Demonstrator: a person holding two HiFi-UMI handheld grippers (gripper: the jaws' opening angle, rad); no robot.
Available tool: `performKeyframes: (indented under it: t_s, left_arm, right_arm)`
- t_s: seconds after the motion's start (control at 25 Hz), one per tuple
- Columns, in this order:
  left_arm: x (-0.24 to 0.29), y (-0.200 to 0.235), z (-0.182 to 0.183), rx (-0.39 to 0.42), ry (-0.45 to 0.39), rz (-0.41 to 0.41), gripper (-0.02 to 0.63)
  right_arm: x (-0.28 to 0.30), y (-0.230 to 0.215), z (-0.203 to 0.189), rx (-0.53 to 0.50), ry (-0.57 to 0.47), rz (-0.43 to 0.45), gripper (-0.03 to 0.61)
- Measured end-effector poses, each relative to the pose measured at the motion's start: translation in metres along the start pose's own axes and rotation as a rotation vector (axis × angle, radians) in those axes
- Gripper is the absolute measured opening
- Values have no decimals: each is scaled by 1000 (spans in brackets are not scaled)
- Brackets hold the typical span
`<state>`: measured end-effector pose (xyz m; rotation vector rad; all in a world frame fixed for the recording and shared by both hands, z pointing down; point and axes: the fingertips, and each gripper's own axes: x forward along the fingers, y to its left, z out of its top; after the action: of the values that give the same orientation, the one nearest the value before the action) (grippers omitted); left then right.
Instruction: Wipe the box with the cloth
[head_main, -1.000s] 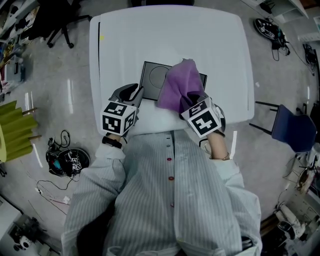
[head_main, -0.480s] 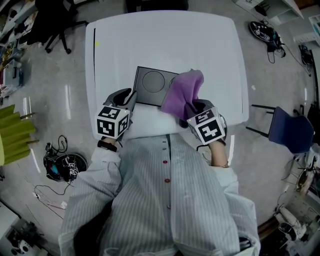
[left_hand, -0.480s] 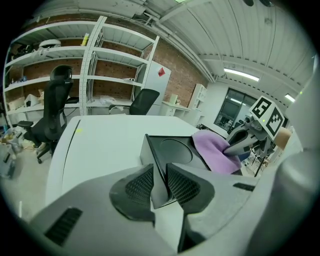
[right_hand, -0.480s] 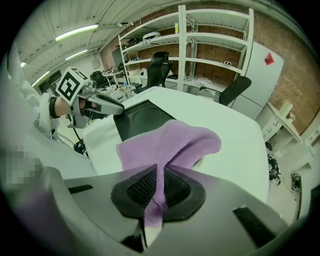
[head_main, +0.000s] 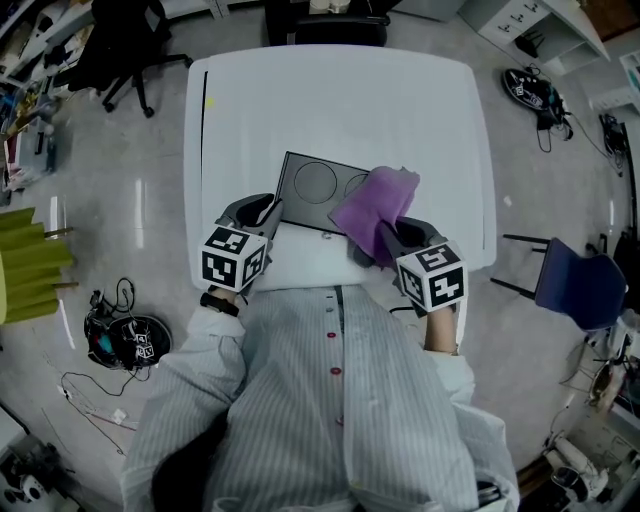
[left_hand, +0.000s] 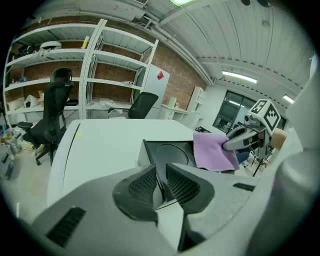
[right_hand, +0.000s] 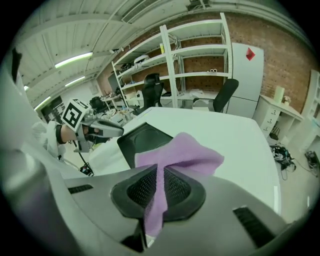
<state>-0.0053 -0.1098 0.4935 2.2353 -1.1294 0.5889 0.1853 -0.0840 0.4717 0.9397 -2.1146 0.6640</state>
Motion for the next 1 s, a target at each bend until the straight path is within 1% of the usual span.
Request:
performKeyframes:
  t_s: [0.12,0.32,0.52,0.72,0.84,1.0]
  left_arm:
    - [-7,-7,14,11,-37,-28,67]
    - [-25,-28,59,26,-158,-80,61]
    - [-50,-52,109,90,-281,-120,51]
    - [-73,-79,148,182,-358,-151,28]
    - [-81,-89,168,198,-405,-174,17]
    - [-90,-96,178,198,-451,-184,11]
  right_arm:
    - [-13,3,24,13,-95,7,23]
    - [-46,6,72,-10,-270,2,23]
    - [-75,15,121,-60,-427,-27,23]
    - [-91,28,152,-100,-526,-41,23]
    - [-99,34,169,-111,-577,-41,23]
    - [-112,44,183,-113,-648,-42,23]
